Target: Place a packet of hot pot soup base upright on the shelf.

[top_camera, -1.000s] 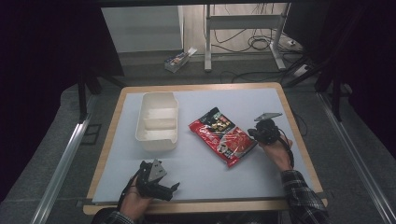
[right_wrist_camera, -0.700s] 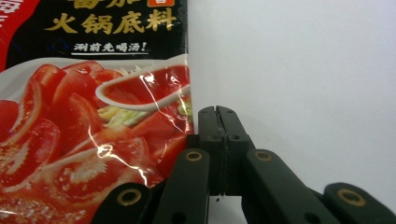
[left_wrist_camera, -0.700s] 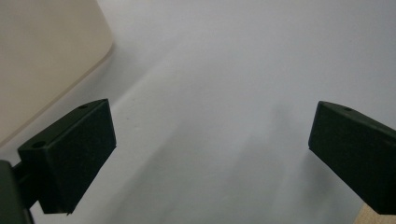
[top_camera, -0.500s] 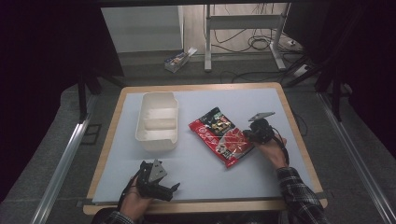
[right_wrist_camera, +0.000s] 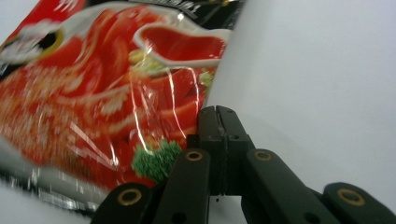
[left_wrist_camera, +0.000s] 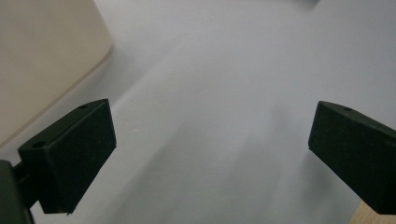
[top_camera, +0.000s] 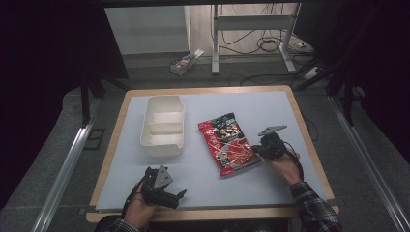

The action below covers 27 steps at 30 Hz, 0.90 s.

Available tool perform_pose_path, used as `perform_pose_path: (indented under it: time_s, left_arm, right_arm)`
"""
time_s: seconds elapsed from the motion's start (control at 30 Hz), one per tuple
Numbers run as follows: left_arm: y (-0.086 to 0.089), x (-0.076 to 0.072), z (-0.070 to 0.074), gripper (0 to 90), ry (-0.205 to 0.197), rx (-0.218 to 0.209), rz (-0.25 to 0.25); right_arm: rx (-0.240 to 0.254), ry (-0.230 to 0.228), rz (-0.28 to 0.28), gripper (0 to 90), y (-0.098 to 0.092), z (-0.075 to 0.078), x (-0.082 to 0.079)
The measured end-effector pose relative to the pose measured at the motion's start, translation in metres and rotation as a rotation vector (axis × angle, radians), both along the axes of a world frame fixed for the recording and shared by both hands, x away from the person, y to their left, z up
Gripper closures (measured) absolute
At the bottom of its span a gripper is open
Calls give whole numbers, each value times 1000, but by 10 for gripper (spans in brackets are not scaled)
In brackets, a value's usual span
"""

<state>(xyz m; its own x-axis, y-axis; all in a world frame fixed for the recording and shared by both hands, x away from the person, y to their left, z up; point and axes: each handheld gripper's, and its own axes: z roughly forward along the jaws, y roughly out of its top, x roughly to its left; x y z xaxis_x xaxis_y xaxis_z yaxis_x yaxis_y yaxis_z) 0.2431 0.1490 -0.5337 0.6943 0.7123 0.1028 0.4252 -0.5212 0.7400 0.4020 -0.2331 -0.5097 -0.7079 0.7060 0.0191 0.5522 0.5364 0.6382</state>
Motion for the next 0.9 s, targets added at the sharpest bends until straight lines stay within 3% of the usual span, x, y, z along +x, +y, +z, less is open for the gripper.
perform_pose_path:
  time_s: [0.17, 0.2, 0.3, 0.43, 0.63, 0.87, 0.9]
  left_arm:
    - [-1, 0, 0, 7, 0, 1, -1]
    - [0, 0, 0, 7, 3, -3, -1]
    - [0, 1, 1, 9, 10, -18, 2]
    - [0, 1, 1, 9, 16, -30, 6]
    - [0, 1, 2, 10, 20, -38, 11]
    - [0, 2, 2, 15, 26, -45, 16]
    - [1, 2, 3, 15, 30, -50, 19]
  right_arm:
    - [-17, 17, 38, 893, 7, -1, -12]
    - [-36, 21, 73, 892, 13, -3, -20]
    - [-60, 4, 108, 892, 20, -4, -29]
    - [-61, 5, 157, 892, 30, -4, -42]
    - [-43, 18, 207, 892, 41, -6, -53]
    - [-27, 3, 274, 892, 63, -9, -65]
    - [1, 23, 296, 892, 72, -10, -68]
